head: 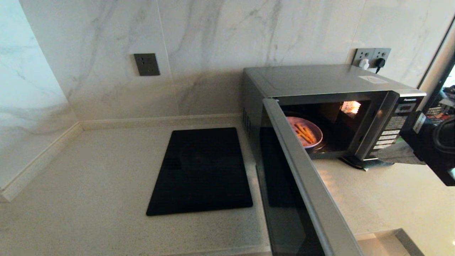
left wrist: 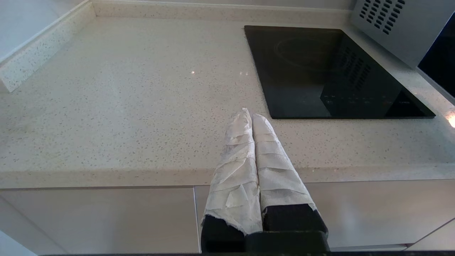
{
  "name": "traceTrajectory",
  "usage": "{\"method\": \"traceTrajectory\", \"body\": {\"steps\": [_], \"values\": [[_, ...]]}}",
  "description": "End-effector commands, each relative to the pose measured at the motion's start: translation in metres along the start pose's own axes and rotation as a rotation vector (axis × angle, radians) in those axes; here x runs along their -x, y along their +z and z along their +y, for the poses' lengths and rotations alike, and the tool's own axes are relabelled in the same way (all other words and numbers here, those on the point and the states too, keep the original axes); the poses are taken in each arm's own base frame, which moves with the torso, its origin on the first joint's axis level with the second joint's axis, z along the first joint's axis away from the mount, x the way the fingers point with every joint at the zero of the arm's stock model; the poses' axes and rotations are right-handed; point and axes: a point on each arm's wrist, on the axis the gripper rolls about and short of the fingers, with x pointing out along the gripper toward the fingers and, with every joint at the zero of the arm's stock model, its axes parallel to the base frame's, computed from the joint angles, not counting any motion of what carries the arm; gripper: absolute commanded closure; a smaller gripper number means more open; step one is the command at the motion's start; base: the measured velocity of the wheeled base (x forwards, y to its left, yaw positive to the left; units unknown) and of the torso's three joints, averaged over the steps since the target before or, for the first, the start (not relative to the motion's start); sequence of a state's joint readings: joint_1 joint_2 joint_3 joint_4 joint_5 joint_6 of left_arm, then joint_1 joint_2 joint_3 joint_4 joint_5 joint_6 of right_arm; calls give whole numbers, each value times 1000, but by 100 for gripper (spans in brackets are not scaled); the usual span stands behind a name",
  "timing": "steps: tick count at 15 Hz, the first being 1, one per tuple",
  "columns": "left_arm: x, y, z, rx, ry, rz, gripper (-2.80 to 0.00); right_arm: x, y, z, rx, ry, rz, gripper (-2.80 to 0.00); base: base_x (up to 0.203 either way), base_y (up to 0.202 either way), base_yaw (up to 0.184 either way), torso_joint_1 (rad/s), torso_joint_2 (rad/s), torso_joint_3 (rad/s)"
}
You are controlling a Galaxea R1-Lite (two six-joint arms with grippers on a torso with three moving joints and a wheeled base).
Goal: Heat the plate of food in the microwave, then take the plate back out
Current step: Take the plate out of the microwave
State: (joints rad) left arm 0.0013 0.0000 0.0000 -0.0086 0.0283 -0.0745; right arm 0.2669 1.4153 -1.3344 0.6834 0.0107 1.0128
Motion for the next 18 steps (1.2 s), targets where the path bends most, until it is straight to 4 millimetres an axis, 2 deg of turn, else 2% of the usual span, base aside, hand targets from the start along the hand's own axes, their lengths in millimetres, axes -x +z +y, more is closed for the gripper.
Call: {"method": "traceTrajectory", "body": {"steps": [1,3,6,8,11,15,18], "values": [[0,0,0,1,1,1,0,-18,7,-6,-36,13,-22,0,0,0,0,0,0,0],[0,0,0,1,1,1,0,-42,15,-5,-29,-10,-25,0,0,0,0,0,0,0],[0,0,0,1,1,1,0,-98,30,-3,-35,-57,-21,0,0,0,0,0,0,0],[0,0,0,1,1,1,0,-121,42,6,-23,-23,-55,0,0,0,0,0,0,0],[0,0,0,1,1,1,0,-138,54,19,-7,11,-94,0,0,0,0,0,0,0],[0,0,0,1,1,1,0,-164,54,14,29,-56,-92,0,0,0,0,0,0,0],[0,0,0,1,1,1,0,-165,55,14,27,-59,-93,0,0,0,0,0,0,0]]}}
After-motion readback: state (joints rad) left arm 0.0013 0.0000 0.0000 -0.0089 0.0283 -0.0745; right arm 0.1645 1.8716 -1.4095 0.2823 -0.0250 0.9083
